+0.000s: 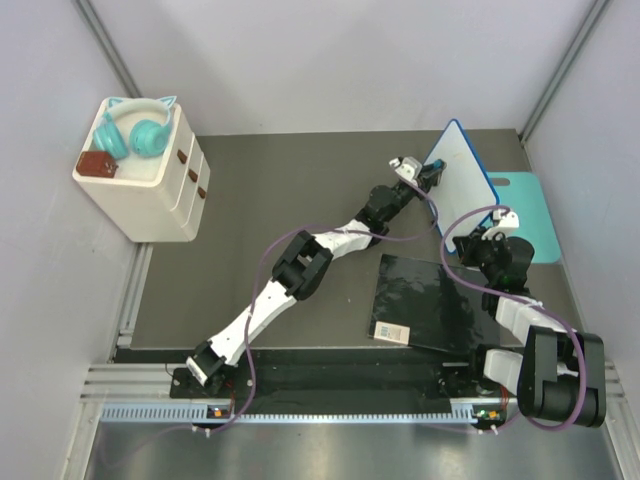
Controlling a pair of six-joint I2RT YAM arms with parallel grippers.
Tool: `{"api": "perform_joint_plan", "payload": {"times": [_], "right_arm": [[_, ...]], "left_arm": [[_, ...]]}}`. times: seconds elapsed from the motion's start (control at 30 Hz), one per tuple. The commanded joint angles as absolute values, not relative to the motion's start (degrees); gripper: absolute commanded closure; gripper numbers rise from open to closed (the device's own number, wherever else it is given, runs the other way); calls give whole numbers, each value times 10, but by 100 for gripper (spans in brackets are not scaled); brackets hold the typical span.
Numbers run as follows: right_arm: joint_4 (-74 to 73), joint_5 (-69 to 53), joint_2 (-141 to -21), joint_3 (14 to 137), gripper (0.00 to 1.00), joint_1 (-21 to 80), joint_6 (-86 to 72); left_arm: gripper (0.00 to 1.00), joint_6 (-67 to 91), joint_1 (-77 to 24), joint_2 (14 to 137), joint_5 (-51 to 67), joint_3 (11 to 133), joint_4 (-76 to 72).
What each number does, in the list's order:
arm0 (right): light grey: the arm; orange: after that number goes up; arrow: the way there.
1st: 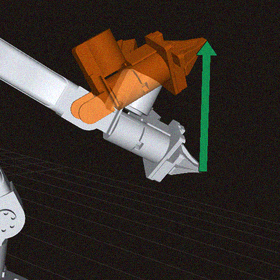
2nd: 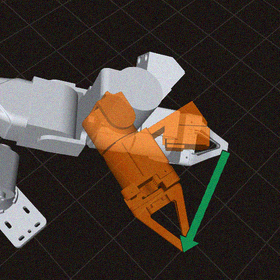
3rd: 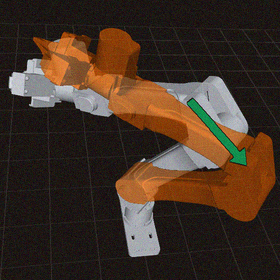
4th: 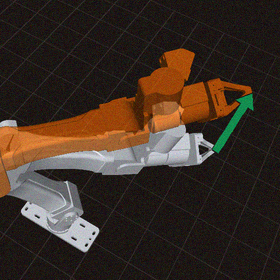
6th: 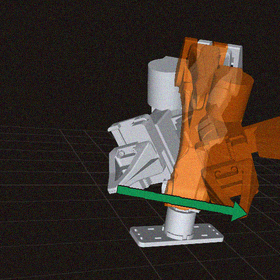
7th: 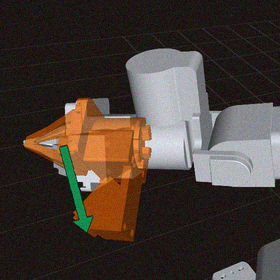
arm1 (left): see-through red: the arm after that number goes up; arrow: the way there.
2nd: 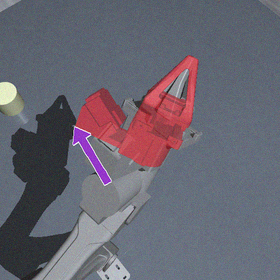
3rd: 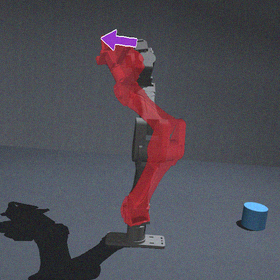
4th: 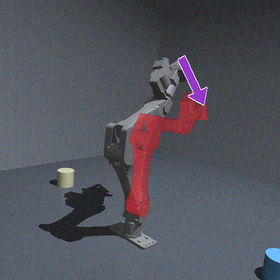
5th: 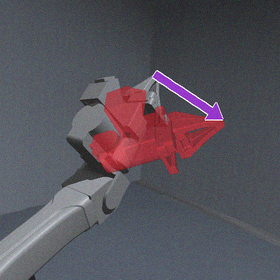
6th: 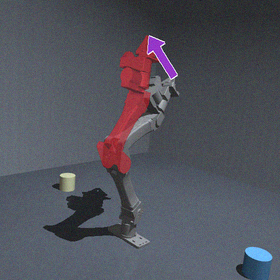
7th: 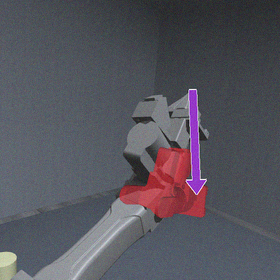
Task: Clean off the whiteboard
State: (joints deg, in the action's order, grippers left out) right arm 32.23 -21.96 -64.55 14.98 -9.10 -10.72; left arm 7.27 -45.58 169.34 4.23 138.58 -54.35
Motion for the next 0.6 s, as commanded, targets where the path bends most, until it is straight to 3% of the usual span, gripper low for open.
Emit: {"api": "perform_joint_plan", "payload": {"times": [0.0, 0.3, 0.57], "right_arm": [[324, -243, -645, 159, 100, -81, -91], [325, -243, -645, 159, 100, -82, -91], [325, -243, -646, 159, 100, -81, -91]], "left_arm": [[100, 65, -494, 1609, 104, 1387, -603], [100, 31, -507, 1593, 66, 1421, -633], [100, 5, -508, 1614, -41, 1457, -621]]}}
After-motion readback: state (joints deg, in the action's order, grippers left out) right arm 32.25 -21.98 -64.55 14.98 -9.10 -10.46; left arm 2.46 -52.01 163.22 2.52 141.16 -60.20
